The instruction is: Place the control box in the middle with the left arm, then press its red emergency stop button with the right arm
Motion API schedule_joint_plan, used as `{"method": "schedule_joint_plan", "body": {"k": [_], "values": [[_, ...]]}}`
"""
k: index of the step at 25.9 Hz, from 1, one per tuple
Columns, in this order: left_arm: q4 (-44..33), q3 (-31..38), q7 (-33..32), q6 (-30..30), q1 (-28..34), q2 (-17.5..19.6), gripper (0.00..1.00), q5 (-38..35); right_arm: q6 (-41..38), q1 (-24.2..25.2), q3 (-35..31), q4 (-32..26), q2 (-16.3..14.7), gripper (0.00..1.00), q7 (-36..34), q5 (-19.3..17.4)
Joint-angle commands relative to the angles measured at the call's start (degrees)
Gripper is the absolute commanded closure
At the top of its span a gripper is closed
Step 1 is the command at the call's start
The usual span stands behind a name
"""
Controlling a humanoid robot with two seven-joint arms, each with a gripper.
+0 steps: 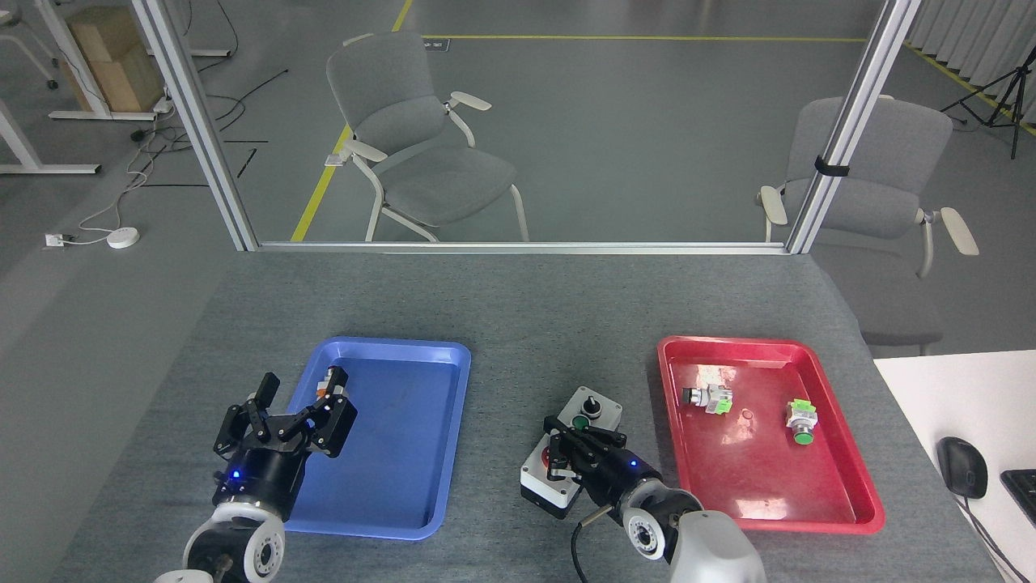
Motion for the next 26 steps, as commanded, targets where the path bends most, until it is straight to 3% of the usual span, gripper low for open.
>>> {"method": "schedule_joint_plan", "body": {"k": [1,2,4,7,13,16,21,26], "values": [[0.02,-0.06,-0.06,0.05,0.08,0.06,0.01,-0.02,0.30,-2.18,-5.17,-4.47,-0.36,0.80,0.08,-0.19],[0.11,-0.06,-0.06,-0.04,0.08,0.14,0.01,-0.02,0.30,-2.35,-8.51,-6.05,-0.54,0.62,0.08,-0.19],[0.11,-0.15,-0.06,0.05,0.43,0.23,0.01,-0.11,0.21,-2.44,-15.28,-8.78,-0.89,0.00,0.08,-0.63],[0.20,-0.23,0.03,-0.04,1.49,0.14,0.01,-0.29,-0.49,-2.62,-21.34,-9.66,-2.82,0.00,0.25,-2.21],[0.46,-1.20,0.29,-0.22,5.18,-0.30,0.01,-0.29,1.09,-1.30,-24.33,-9.83,-8.10,0.01,0.34,-2.57],[1.16,-3.22,0.64,-0.13,6.50,-0.03,0.01,-0.73,5.05,2.22,-24.42,-11.06,-8.27,0.01,-0.10,-1.51],[1.52,-3.14,0.99,-0.22,6.50,-0.56,0.01,-1.69,10.58,9.42,-24.51,-17.65,-7.04,0.01,-9.77,5.34],[1.69,-2.87,0.90,-0.22,6.50,-1.53,0.01,-1.08,11.29,12.15,-25.74,-20.29,-6.87,0.01,-12.14,5.70]]}}
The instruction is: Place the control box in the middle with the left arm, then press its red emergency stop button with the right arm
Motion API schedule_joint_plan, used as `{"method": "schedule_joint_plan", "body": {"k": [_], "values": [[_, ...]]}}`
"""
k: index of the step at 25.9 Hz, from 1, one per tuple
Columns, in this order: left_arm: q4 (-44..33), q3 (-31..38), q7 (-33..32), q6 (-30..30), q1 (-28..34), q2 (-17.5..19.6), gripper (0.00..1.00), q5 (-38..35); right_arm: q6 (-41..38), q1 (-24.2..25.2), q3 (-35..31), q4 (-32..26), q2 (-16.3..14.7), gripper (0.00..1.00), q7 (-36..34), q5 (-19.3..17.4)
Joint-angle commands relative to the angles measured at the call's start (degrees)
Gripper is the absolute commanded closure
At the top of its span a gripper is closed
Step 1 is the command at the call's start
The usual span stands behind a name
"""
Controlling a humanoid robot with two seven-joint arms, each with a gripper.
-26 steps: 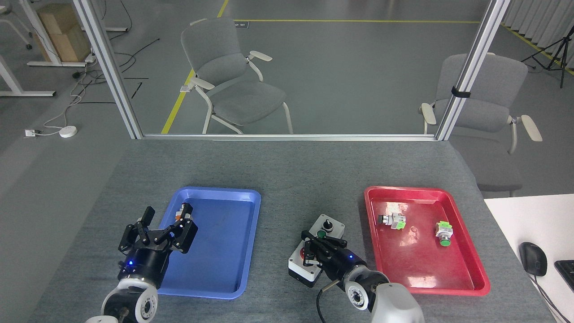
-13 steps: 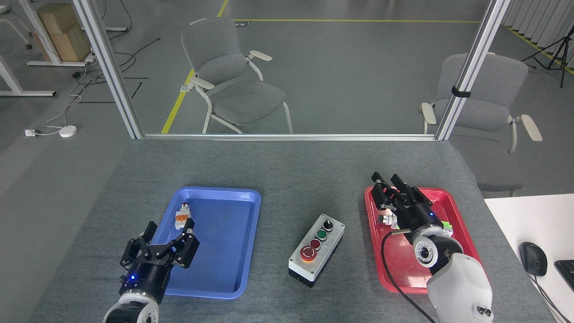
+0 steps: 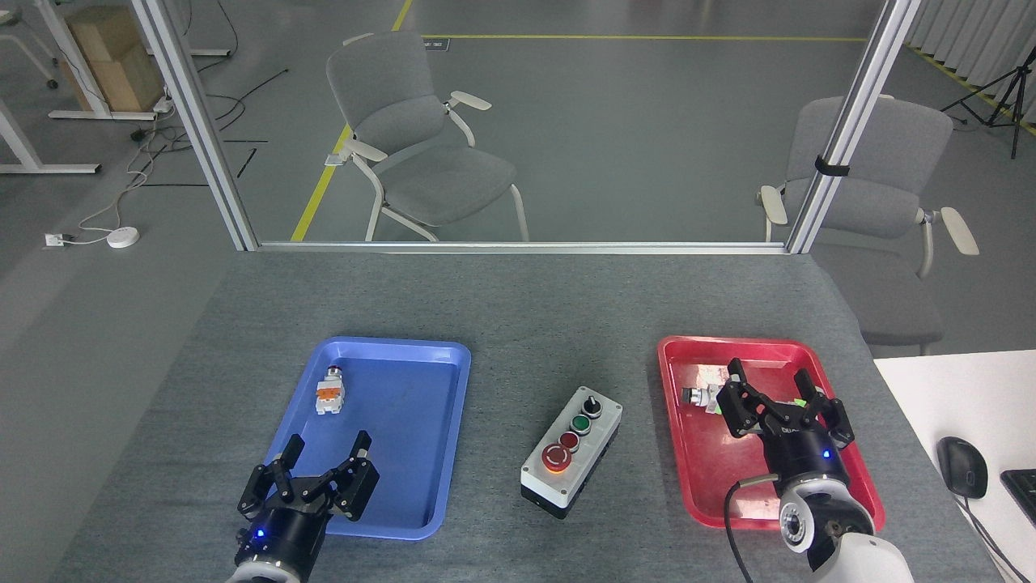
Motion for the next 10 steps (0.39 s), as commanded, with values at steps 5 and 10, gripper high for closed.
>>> {"method": "schedule_joint_plan", "body": {"k": [5,10], "values": [[0.16,0.12,-0.01,-0.07,0.03,-0.51,0.01,0.15,0.50,1.66,-1.86,-1.30,-0.03,0.01,-1.13,-0.08],[0.16,0.12,-0.01,-0.07,0.03,-0.51,0.01,0.15,0.59,1.66,-1.86,-1.12,-0.12,0.01,-1.30,-0.08]]}}
